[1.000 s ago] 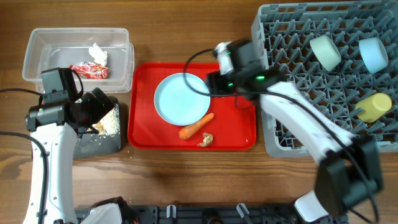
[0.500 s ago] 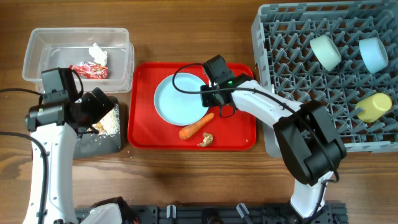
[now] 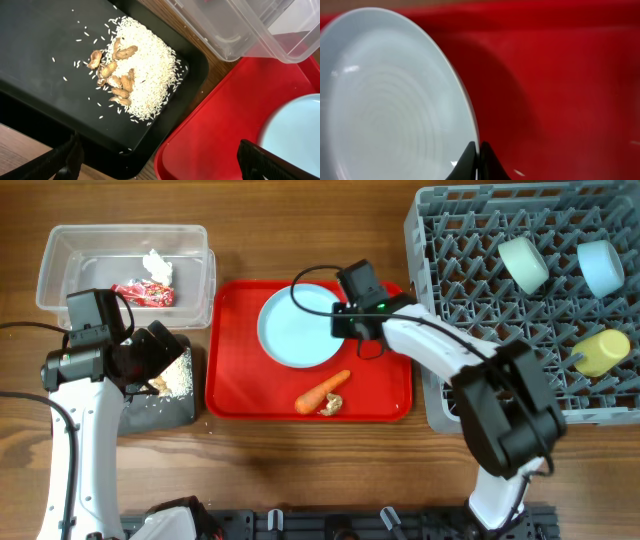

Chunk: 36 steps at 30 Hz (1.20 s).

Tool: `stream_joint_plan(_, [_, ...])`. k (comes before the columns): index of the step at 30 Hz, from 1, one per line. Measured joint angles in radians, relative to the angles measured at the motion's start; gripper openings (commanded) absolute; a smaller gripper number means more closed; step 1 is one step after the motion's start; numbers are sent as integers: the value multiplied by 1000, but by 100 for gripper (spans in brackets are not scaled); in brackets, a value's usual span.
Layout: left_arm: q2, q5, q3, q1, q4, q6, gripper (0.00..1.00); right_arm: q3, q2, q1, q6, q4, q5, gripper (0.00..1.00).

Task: Sort waste into correct bins and load items into the dishwasher rack
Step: 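Lift the light-blue plate and stand it upright in the rack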

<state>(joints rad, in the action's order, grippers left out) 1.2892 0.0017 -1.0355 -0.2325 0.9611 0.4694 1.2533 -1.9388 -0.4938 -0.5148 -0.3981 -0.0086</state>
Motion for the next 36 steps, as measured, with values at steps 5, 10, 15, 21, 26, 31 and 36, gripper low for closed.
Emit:
stream_joint_plan(5, [0, 0, 0, 0, 0, 0, 100, 2, 250, 89, 126, -38, 165, 4])
stream_joint_plan(10, [0, 0, 0, 0, 0, 0, 100, 26, 468, 195, 347, -23, 418, 4])
stream_joint_plan(15, [0, 0, 0, 0, 0, 0, 100, 26, 480, 278, 557, 5, 686, 5])
stream_joint_plan(21, [0, 0, 0, 0, 0, 0, 100, 26, 413, 348, 728, 24, 945, 4])
stream_joint_plan(26, [0, 0, 0, 0, 0, 0, 100, 26, 336, 348, 757, 41, 980, 4])
stream_joint_plan(31, [0, 2, 0, 0, 0, 0, 100, 26, 249, 333, 760, 40, 953, 4])
stream_joint_plan(36, [0, 3, 0, 0, 0, 0, 100, 26, 232, 296, 735, 40, 906, 4])
